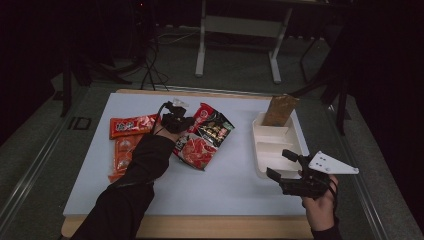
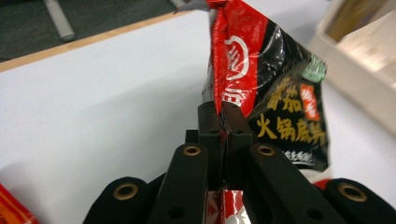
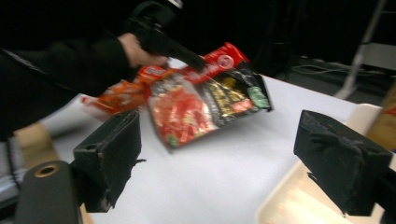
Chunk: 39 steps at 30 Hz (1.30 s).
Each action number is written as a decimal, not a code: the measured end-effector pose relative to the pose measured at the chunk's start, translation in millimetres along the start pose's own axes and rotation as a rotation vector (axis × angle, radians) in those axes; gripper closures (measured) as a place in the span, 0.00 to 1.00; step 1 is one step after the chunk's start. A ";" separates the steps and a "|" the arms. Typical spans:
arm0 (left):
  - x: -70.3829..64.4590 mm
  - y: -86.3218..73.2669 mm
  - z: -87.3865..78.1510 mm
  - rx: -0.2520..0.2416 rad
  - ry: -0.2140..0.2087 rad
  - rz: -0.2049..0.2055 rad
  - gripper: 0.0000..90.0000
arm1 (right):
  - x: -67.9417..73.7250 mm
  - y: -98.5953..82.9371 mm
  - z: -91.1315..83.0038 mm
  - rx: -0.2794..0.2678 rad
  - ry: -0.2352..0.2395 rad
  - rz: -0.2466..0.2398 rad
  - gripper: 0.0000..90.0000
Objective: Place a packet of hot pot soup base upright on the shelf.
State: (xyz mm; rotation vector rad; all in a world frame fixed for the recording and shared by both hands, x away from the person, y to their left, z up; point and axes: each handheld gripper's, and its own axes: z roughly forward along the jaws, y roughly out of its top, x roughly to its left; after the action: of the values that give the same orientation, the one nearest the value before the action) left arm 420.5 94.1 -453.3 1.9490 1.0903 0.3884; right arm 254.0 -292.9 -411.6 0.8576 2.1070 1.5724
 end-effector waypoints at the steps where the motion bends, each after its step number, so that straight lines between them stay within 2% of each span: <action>1: -1.7 -0.2 -2.1 -0.011 -0.007 0.000 0.99 | -0.2 0.6 0.1 0.009 0.004 0.009 0.16; 4: -8.1 -1.0 -9.6 -0.043 -0.024 0.008 0.99 | -1.7 1.1 -0.2 0.022 -0.009 0.045 0.15; 6: -13.2 -1.6 -14.8 -0.054 -0.038 0.017 0.99 | -4.6 1.8 -0.5 0.022 0.003 0.087 0.15; 7: -15.2 -2.5 -17.7 -0.069 -0.052 0.015 0.99 | -5.4 2.2 -0.4 0.018 0.001 0.091 0.15; 11: -21.6 -5.7 -26.9 -0.106 -0.086 0.007 0.99 | -6.4 5.5 -0.1 0.004 -0.016 0.079 0.12; 13: -28.4 -7.6 -36.8 -0.154 -0.121 0.006 0.99 | -7.4 10.3 3.6 0.008 0.001 0.079 0.12; 17: -38.3 -7.6 -46.6 -0.193 -0.179 0.003 0.99 | -5.9 15.3 9.6 0.008 -0.006 0.072 0.15; 21: -46.2 -9.0 -52.2 -0.234 -0.246 -0.030 0.99 | -5.8 20.6 17.7 0.002 -0.012 0.069 0.16; 23: -50.9 -10.2 -54.7 -0.255 -0.255 -0.021 0.99 | -7.1 22.4 21.8 -0.001 -0.018 0.069 0.16; 24: -52.4 -10.5 -55.8 -0.263 -0.278 -0.026 0.99 | -8.1 23.0 23.9 0.000 -0.019 0.070 0.17; 29: -57.7 -13.6 -59.3 -0.296 -0.315 -0.043 0.99 | -12.4 23.4 33.0 -0.006 -0.032 0.095 0.17; 30: -58.6 -15.3 -60.7 -0.318 -0.344 -0.074 0.99 | -13.4 23.4 35.1 -0.009 -0.031 0.107 0.17; 32: -60.1 -16.1 -61.7 -0.334 -0.363 -0.089 0.99 | -16.7 23.8 41.7 -0.010 -0.021 0.131 0.17; 34: -62.9 -16.0 -62.8 -0.350 -0.377 -0.085 0.99 | -18.3 23.9 45.1 -0.004 -0.009 0.136 0.18; 35: -64.5 -15.7 -63.7 -0.355 -0.380 -0.084 0.99 | -18.6 23.6 45.9 -0.012 -0.006 0.137 0.21; 37: -67.4 -15.2 -65.1 -0.368 -0.390 -0.081 0.99 | -20.5 23.6 48.0 -0.023 0.028 0.163 0.23; 39: -69.6 -15.1 -66.1 -0.387 -0.411 -0.084 0.99 | -20.8 23.8 49.8 -0.021 0.036 0.171 0.27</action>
State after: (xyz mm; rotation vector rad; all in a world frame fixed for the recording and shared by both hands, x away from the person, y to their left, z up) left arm 332.1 76.3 -417.3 1.5446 0.7602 0.1289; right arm 306.3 -266.2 -405.5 1.0333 2.0852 1.7038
